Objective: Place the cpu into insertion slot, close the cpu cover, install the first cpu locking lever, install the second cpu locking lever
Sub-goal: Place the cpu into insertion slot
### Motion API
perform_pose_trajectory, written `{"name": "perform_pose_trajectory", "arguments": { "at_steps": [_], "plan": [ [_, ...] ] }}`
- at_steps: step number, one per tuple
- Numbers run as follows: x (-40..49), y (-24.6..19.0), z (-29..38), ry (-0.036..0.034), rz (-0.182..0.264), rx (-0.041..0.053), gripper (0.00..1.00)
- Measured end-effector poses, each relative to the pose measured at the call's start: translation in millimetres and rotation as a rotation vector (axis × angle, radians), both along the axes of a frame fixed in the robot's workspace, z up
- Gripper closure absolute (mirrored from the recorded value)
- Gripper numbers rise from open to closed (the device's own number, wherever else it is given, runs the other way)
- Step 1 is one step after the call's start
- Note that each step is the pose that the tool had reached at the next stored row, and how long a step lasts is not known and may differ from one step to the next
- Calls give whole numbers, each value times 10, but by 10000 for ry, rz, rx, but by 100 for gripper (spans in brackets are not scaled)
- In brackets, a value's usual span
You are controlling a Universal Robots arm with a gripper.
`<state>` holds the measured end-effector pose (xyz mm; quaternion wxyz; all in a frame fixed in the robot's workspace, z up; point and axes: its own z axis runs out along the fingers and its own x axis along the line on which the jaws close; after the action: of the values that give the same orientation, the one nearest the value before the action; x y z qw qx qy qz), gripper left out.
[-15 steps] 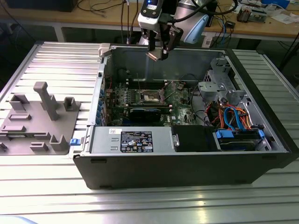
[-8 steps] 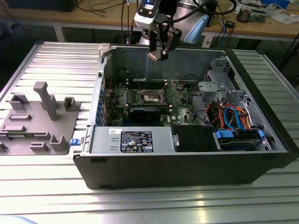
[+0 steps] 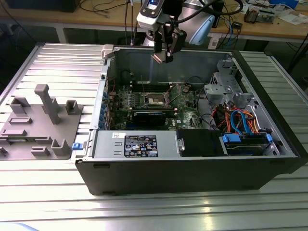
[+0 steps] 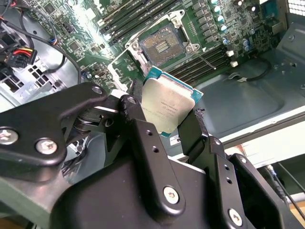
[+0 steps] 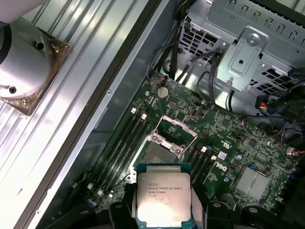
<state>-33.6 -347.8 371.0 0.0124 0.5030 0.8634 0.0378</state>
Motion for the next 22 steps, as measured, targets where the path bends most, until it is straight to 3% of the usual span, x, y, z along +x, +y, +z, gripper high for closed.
{"name": "perform_pose_trajectory", "arguments": {
  "at_steps": [22],
  "plan": [
    [4,0,-4,0,-360,-34,46]
  ]
}}
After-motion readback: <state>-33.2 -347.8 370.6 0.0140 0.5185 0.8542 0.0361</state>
